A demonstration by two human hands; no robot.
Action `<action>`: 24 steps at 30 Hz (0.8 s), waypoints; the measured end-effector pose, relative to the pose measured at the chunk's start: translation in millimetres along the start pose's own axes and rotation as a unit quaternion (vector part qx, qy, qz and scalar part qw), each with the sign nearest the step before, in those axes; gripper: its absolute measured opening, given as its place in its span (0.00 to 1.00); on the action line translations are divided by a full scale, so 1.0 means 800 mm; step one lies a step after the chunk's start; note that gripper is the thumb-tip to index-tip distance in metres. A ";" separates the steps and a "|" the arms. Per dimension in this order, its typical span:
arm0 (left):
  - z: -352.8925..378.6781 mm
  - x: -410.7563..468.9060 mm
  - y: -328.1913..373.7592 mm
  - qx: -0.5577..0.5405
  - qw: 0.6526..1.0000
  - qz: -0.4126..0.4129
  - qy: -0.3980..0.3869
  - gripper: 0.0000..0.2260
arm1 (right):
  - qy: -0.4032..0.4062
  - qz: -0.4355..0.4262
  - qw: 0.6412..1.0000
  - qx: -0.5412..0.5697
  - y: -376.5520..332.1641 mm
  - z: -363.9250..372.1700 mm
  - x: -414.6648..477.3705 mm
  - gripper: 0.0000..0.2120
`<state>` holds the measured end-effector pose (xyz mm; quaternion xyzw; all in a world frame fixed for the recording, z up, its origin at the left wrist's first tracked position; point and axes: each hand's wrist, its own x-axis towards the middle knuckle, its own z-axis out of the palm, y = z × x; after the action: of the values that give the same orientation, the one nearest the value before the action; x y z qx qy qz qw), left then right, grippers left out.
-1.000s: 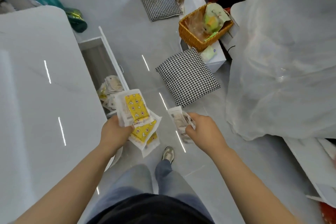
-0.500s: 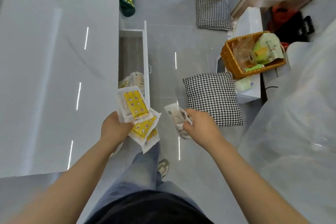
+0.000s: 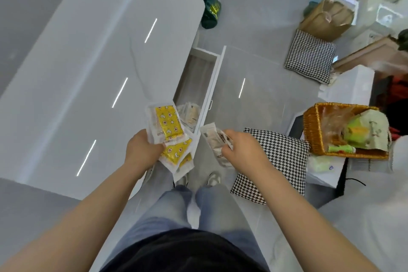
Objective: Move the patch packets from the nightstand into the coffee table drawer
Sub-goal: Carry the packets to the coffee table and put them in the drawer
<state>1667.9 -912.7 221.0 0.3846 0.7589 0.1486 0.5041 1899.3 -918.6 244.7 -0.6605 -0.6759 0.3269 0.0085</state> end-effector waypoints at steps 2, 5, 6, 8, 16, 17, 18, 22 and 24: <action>0.003 0.007 0.004 -0.013 1.000 -0.018 0.021 0.09 | -0.018 -0.023 1.000 -0.008 0.000 -0.010 0.024 0.10; 0.011 0.012 0.009 -0.038 0.997 -0.045 0.057 0.08 | -0.053 -0.062 0.996 -0.021 0.002 -0.024 0.062 0.11; 0.015 0.013 0.011 -0.046 0.995 -0.052 0.070 0.09 | -0.065 -0.078 0.994 -0.024 0.003 -0.028 0.075 0.12; 0.023 0.009 0.015 -0.070 0.990 -0.075 0.098 0.10 | -0.093 -0.109 0.989 -0.034 0.005 -0.038 0.097 0.13; 0.072 -0.031 0.015 -0.209 0.938 -0.179 0.209 0.10 | -0.176 -0.242 0.945 -0.136 -0.006 -0.065 0.153 0.12; 0.078 -0.037 0.013 -0.225 0.929 -0.192 0.220 0.11 | -0.185 -0.255 0.938 -0.144 -0.009 -0.064 0.157 0.13; 0.082 -0.043 0.012 -0.237 0.922 -0.200 0.231 0.11 | -0.192 -0.268 0.932 -0.149 -0.011 -0.062 0.160 0.13; 0.093 -0.065 0.002 -0.286 0.896 -0.216 0.263 0.10 | -0.226 -0.307 0.910 -0.166 -0.023 -0.049 0.166 0.08; 0.095 -0.076 -0.001 -0.319 0.879 -0.222 0.277 0.09 | -0.240 -0.321 0.897 -0.187 -0.031 -0.040 0.166 0.05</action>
<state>1745.9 -970.3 225.9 -0.0324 0.8447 0.3673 0.3880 1874.4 -783.7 225.1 -0.2985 -0.8814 0.3228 -0.1728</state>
